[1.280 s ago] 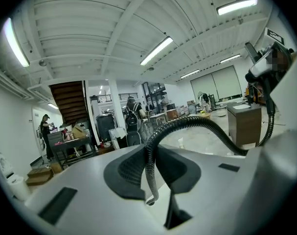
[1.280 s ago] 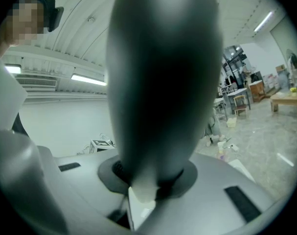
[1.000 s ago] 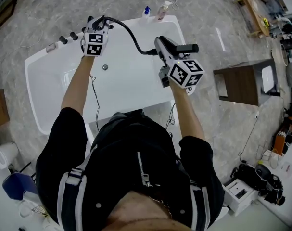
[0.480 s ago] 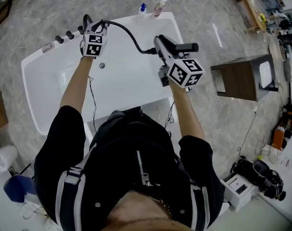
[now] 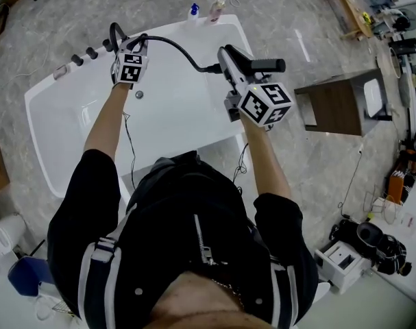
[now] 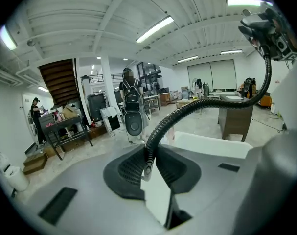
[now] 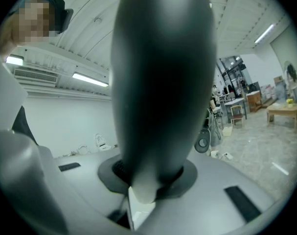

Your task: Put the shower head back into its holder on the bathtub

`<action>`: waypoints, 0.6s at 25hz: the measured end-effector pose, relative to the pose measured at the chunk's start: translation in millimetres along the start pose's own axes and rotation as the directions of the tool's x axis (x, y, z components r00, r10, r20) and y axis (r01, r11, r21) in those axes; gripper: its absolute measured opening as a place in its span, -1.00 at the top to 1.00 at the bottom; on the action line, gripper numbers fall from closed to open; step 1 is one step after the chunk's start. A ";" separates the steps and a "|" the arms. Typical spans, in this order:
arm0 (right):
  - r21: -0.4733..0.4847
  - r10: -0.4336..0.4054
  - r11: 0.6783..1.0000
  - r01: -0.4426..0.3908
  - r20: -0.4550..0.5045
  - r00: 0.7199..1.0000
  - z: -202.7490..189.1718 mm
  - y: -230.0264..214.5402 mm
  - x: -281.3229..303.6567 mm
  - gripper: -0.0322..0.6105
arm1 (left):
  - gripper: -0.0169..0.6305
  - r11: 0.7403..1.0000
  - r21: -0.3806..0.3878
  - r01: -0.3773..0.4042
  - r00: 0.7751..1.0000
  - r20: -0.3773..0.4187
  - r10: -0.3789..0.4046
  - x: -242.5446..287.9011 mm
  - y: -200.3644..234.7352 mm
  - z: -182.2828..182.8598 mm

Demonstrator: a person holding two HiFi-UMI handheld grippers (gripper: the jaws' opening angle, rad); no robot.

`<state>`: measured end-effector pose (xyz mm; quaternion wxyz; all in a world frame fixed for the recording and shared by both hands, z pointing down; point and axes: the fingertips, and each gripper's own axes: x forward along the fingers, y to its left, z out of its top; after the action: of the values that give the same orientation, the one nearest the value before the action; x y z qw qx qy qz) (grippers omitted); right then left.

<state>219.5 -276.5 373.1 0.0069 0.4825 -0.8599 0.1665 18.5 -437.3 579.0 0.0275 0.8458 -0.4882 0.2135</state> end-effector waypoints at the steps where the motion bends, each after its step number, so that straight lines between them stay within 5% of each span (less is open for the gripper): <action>1: -0.005 -0.001 1.000 0.001 0.006 1.000 3.5 0.9 -1.8 0.66 | 0.71 1.000 -0.006 0.002 1.000 -0.013 -0.002 1.0 -1.0 -2.7; 15: -0.062 0.046 0.997 -0.038 0.128 0.991 60.2 32.7 -18.6 0.66 | 0.70 0.999 0.000 0.043 0.993 -0.110 -0.043 21.2 -19.8 -37.3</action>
<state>211.1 -263.1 303.8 -0.0379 0.4738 -0.8730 0.1091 31.7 -434.7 624.3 0.0578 0.8430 -0.4674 0.2599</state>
